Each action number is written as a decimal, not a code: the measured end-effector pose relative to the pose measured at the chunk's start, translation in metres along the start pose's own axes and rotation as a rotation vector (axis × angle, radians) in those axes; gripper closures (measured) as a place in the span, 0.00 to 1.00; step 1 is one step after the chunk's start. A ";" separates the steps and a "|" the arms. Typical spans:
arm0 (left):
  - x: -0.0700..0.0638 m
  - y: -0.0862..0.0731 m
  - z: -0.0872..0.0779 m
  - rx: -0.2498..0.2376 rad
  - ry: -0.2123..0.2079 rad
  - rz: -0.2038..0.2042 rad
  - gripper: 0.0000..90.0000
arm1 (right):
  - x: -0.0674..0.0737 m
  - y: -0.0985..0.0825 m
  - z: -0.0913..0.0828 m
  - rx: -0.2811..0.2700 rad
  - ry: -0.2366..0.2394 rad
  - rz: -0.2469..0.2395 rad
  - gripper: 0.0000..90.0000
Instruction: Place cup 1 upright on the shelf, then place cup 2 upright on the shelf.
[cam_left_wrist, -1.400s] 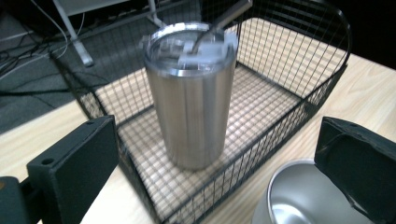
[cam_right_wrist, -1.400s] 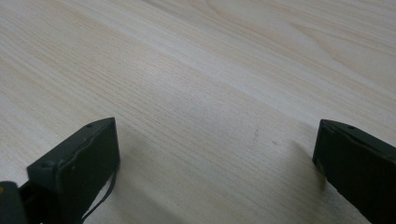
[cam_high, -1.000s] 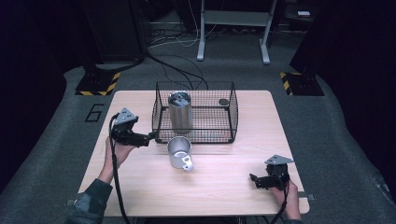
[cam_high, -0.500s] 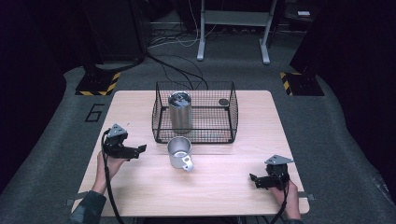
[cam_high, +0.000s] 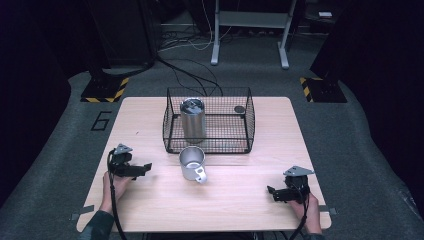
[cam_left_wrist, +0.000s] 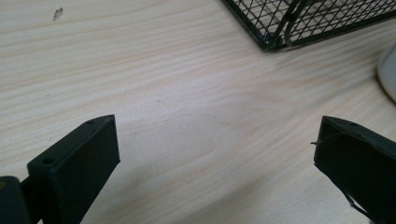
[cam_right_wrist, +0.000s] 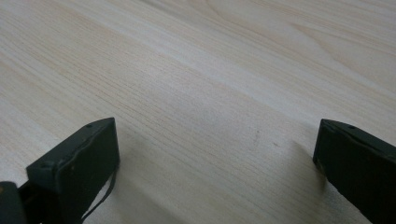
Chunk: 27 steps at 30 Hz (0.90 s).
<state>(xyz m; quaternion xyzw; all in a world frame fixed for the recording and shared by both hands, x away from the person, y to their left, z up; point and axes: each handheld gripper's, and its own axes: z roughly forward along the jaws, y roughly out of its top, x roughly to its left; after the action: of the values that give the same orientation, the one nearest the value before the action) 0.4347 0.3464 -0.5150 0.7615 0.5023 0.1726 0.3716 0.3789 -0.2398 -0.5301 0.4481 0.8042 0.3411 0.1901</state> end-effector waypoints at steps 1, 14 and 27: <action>0.000 -0.001 0.002 0.000 0.001 -0.005 0.00 | 0.000 0.000 0.000 0.000 0.000 0.000 0.00; 0.003 -0.006 0.013 0.029 0.040 0.023 0.00 | 0.000 0.000 0.000 0.002 -0.002 0.001 0.00; -0.002 -0.007 0.017 0.030 0.088 0.077 0.00 | 0.014 0.017 -0.014 -0.012 0.065 0.038 0.00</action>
<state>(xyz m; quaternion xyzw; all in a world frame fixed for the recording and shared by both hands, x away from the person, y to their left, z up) 0.4396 0.3393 -0.5312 0.7774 0.4911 0.2126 0.3305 0.3730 -0.2267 -0.5087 0.4508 0.7993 0.3635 0.1602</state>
